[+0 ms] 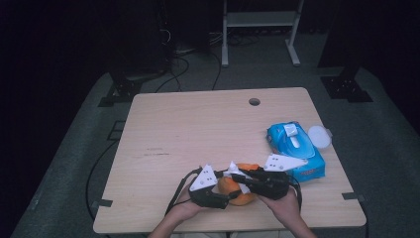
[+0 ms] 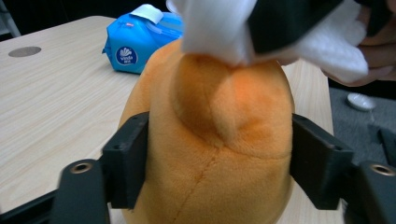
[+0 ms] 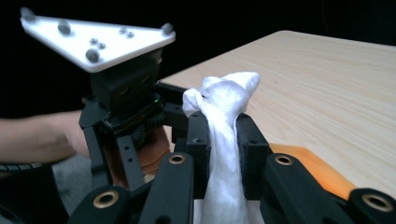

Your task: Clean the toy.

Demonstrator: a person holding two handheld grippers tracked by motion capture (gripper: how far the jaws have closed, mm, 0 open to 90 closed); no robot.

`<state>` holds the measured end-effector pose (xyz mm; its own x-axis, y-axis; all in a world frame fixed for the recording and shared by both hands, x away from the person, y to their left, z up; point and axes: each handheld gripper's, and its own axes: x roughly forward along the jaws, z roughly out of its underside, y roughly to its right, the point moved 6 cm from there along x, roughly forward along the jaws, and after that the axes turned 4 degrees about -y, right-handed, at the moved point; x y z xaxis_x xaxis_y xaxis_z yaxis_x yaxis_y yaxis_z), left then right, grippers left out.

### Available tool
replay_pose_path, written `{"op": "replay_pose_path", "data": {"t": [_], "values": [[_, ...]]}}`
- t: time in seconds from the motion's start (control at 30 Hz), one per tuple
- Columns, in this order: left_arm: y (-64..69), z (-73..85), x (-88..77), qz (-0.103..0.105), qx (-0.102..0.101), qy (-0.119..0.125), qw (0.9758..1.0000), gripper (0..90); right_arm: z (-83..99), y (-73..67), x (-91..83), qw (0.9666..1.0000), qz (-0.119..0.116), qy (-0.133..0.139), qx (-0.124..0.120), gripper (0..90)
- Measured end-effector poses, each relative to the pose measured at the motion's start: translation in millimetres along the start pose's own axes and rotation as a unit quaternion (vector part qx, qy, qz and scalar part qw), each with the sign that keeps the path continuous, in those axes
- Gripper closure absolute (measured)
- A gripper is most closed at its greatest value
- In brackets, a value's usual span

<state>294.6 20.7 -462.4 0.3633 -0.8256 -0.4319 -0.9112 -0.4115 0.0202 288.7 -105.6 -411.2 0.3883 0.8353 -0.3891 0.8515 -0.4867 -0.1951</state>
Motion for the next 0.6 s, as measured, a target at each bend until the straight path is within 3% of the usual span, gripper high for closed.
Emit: {"op": "replay_pose_path", "data": {"t": [0.07, 0.17, 0.27, 0.37, 0.5, 0.6], "values": [[-0.4, 0.8, -0.9, 0.001, -0.001, 0.001, 1.0, 32.2, 0.0, 6.1, -1.1, 0.9999, 0.015, 0.002, 0.005, 77.8], [-0.5, 1.9, -0.5, 0.005, 0.002, -0.001, 1.0, 32.4, 7.0, 28.5, -8.1, 0.998, 0.062, -0.002, 0.009, 77.8], [-0.1, 1.7, 0.2, 0.023, 0.003, 0.002, 0.9997, 26.1, 16.4, 48.4, -15.6, 0.9964, 0.076, 0.002, 0.038, 77.7], [-3.5, 5.8, 0.1, 0.024, -0.004, 0.0, 0.9997, 21.2, 16.3, 47.0, -15.8, 0.9965, 0.076, 0.002, 0.037, 77.7], [-7.2, 4.7, -3.1, 0.005, -0.005, -0.007, 1.0, 29.9, 9.1, 26.8, -11.8, 0.9989, 0.039, 0.016, 0.019, 77.6], [-11.9, 5.2, -4.8, 0.002, -0.025, -0.002, 0.9997, 32.3, 6.1, 15.4, -7.9, 0.9995, 0.025, 0.021, -0.004, 77.5]]}}
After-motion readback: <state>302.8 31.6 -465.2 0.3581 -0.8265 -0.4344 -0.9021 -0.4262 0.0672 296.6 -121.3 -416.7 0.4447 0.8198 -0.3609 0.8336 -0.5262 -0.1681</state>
